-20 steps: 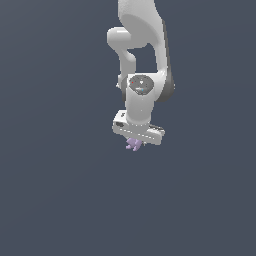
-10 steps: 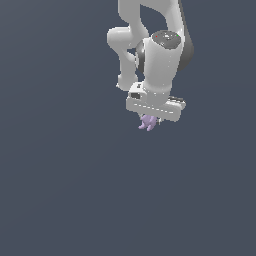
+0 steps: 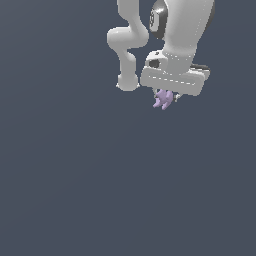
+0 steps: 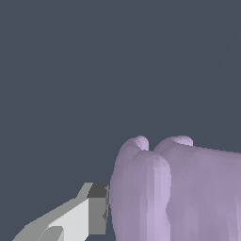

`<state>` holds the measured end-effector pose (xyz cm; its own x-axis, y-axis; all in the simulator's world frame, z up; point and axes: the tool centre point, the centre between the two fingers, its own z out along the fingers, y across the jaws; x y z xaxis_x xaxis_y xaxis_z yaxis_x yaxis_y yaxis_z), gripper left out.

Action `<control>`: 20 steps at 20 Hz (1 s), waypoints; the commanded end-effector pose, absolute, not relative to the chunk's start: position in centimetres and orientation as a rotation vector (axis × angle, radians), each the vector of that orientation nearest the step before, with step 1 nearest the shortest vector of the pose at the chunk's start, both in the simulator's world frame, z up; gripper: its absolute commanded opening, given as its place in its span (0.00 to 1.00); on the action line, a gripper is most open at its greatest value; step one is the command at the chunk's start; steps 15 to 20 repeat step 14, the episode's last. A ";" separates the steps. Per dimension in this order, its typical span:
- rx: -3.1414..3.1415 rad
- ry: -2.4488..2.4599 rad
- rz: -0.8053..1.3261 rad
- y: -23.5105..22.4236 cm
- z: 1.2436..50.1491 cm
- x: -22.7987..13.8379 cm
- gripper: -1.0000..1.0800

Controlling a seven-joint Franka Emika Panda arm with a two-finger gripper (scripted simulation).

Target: Pick up the object and move it to a goal position.

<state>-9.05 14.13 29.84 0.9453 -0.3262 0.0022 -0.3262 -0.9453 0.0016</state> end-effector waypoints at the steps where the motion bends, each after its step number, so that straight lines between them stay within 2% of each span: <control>1: 3.096 -0.520 0.001 15.1 31.5 -9.8 0.00; 8: 3.097 -0.520 0.000 16.7 34.0 -10.8 0.00; 20: 3.098 -0.521 0.000 16.8 34.1 -10.7 0.00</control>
